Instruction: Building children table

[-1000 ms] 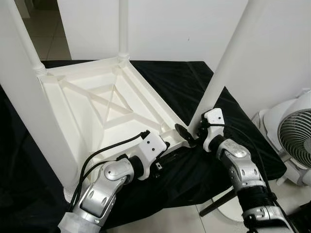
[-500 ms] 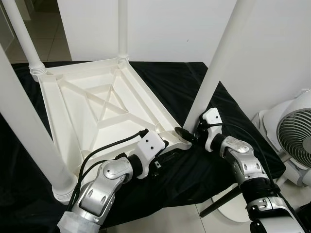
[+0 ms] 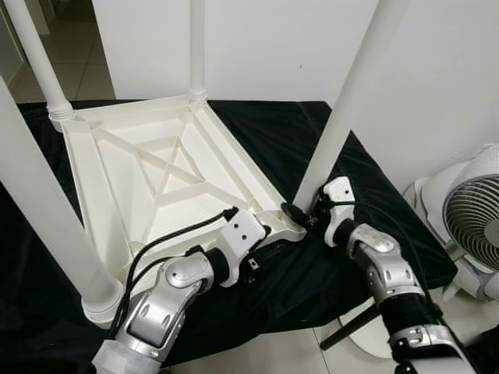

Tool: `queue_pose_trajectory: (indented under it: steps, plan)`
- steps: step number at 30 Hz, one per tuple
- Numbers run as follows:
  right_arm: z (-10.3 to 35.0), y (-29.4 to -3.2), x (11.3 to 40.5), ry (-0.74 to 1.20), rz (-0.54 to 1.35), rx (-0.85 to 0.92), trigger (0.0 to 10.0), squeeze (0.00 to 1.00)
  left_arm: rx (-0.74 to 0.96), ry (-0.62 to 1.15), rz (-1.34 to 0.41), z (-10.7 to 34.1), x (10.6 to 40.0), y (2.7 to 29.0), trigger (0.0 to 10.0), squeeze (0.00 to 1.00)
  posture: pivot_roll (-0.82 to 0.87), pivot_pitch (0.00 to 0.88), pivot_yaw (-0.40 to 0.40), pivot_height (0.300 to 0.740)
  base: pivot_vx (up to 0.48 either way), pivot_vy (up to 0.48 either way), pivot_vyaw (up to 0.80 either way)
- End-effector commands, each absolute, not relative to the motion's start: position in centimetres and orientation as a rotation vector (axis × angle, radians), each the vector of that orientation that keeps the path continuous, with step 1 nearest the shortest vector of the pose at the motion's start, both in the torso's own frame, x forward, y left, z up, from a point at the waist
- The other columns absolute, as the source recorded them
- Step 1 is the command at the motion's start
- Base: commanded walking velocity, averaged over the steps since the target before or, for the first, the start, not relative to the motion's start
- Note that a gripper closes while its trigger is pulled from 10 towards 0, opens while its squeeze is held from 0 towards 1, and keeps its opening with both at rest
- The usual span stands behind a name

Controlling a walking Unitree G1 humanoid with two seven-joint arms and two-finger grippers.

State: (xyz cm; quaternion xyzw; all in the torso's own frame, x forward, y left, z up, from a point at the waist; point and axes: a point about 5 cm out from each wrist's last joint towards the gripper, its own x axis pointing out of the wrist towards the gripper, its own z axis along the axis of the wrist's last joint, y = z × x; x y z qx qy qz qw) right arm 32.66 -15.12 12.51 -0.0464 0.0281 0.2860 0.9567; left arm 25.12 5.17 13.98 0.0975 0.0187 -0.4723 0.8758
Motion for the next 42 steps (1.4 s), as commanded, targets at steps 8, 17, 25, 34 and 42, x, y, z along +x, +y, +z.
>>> queue_pose_trajectory:
  steps: [8,17,25,34,42]
  plan:
    - [11.3,-14.2,32.2,0.122,0.359,-0.019,0.0,0.00,0.185,0.042,-0.974,13.9,24.8,4.8,10.0,0.00,0.11,0.000,-0.087,0.740,0.000,0.000,0.00]
    - [10.3,-12.8,31.6,0.152,0.089,0.027,0.0,0.00,0.185,0.043,-0.982,13.8,24.8,4.6,10.0,0.00,0.11,0.000,-0.104,0.740,0.000,0.000,0.00]
    - [10.4,-12.0,31.8,0.180,-0.059,0.093,0.0,0.00,0.182,0.040,-0.976,13.7,24.6,4.5,10.0,0.00,0.12,0.000,-0.122,0.740,0.000,0.000,0.00]
    - [11.3,-11.7,31.7,0.130,-0.025,0.104,10.0,0.00,0.185,0.040,-0.959,13.6,24.7,4.7,10.0,0.00,0.12,0.000,-0.124,0.740,0.000,0.000,0.00]
    - [12.4,-11.1,31.7,0.055,0.124,0.098,10.0,1.00,0.189,0.041,-0.957,13.6,24.8,4.8,10.0,0.00,0.12,0.000,-0.120,0.740,0.000,0.000,0.00]
